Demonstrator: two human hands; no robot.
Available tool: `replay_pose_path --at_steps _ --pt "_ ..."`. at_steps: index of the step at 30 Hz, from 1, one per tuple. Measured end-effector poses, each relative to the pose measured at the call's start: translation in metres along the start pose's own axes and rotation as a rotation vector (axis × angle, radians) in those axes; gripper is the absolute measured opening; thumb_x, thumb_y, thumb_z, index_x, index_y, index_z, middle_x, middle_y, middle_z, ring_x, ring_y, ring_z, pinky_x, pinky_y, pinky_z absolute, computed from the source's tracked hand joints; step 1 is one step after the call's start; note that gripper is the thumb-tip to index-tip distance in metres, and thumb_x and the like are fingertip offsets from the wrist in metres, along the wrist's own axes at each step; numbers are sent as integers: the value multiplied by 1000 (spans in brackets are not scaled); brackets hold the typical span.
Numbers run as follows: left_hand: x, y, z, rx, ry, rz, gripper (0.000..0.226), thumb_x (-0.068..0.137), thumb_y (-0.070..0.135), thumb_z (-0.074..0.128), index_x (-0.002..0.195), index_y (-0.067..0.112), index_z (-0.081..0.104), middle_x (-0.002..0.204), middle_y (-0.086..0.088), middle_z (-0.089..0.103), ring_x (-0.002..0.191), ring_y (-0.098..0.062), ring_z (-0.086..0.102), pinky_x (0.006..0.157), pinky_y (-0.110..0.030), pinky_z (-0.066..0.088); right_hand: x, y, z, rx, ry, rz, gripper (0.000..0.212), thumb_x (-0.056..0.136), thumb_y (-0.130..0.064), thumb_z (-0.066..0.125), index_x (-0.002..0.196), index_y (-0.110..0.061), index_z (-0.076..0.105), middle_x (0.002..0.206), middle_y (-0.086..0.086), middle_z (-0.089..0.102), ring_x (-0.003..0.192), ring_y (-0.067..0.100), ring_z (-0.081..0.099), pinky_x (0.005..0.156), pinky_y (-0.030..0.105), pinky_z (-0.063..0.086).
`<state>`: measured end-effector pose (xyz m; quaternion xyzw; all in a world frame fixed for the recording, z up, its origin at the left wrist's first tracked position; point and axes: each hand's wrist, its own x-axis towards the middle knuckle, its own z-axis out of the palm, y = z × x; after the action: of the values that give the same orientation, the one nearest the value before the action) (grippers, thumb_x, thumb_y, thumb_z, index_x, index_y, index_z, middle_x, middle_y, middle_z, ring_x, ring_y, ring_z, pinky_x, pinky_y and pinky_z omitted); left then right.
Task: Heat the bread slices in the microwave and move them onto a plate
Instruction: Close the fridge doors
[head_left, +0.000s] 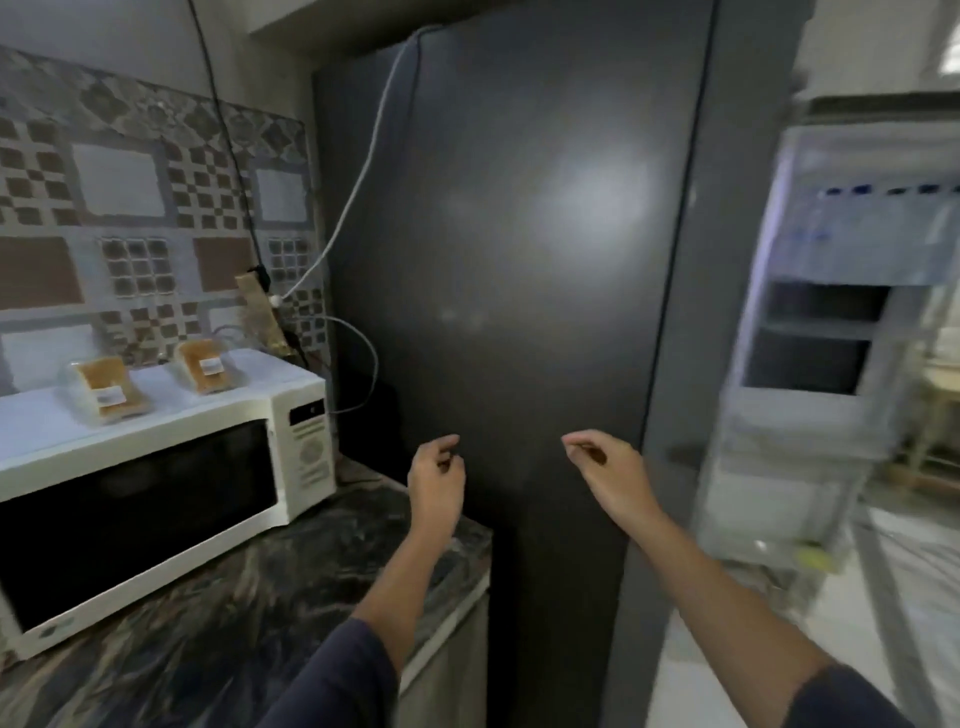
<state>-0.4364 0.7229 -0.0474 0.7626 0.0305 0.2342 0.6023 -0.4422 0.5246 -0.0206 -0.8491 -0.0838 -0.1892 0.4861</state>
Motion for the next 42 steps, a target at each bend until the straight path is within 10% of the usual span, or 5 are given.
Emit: replay_pose_path --at_steps 6,23,42 --pt "-55 55 134 -81 -323 91 29 94 8 47 122 12 55 118 1 50 103 -7 49 90 -20 39 -40 56 -140 -54 243 123 17 89 -4 57 100 -6 70 95 3 65 91 15 59 71 0 41" --pt "-172 106 429 -167 -680 118 31 90 3 47 119 8 56 123 -8 56 113 -21 51 90 -25 40 -148 207 -401 -202 600 489 18 91 -8 53 103 -8 68 95 3 63 88 16 56 77 27 45" --pt "24 116 799 -156 -830 211 31 89 3 46 117 7 57 119 -9 59 111 -22 54 88 -24 41 146 441 -526 -86 766 533 22 89 -6 53 106 -5 67 101 8 66 89 17 57 75 28 41"
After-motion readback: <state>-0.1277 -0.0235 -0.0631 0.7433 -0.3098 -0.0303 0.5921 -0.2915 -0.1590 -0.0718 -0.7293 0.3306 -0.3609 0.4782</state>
